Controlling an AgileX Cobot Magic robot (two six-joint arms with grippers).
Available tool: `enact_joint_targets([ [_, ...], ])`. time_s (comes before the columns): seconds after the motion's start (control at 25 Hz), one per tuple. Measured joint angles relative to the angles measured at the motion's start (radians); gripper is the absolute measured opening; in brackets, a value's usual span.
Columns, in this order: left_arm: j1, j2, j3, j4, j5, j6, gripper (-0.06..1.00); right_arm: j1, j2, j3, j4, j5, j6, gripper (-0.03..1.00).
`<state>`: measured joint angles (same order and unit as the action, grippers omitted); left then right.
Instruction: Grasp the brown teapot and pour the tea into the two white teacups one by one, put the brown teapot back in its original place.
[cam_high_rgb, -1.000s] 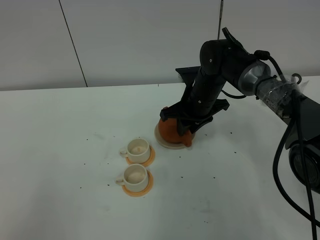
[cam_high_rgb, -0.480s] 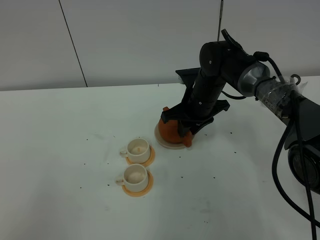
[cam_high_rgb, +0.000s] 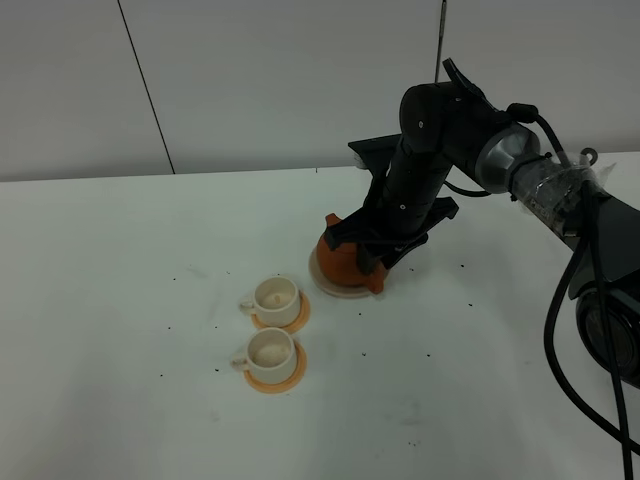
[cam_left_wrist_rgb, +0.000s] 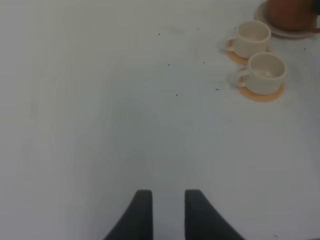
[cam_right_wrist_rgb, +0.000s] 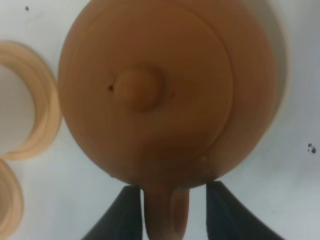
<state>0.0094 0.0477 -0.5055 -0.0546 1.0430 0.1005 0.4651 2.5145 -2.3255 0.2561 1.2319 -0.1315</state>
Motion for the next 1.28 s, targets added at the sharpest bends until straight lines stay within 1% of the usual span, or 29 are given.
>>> enact_joint_targets([
  [0.28,0.000,0.000,0.000,0.000,0.000,0.000,0.23,0.000,0.000,0.000,-0.002,0.000,-0.055,0.30],
  [0.52,0.000,0.000,0.000,0.000,0.000,0.000,0.23,0.000,0.002,0.000,-0.002,0.001,-0.079,0.30],
  [1.28,0.000,0.000,0.000,0.000,0.000,0.000,0.23,0.019,0.002,0.000,-0.045,0.002,-0.096,0.30],
])
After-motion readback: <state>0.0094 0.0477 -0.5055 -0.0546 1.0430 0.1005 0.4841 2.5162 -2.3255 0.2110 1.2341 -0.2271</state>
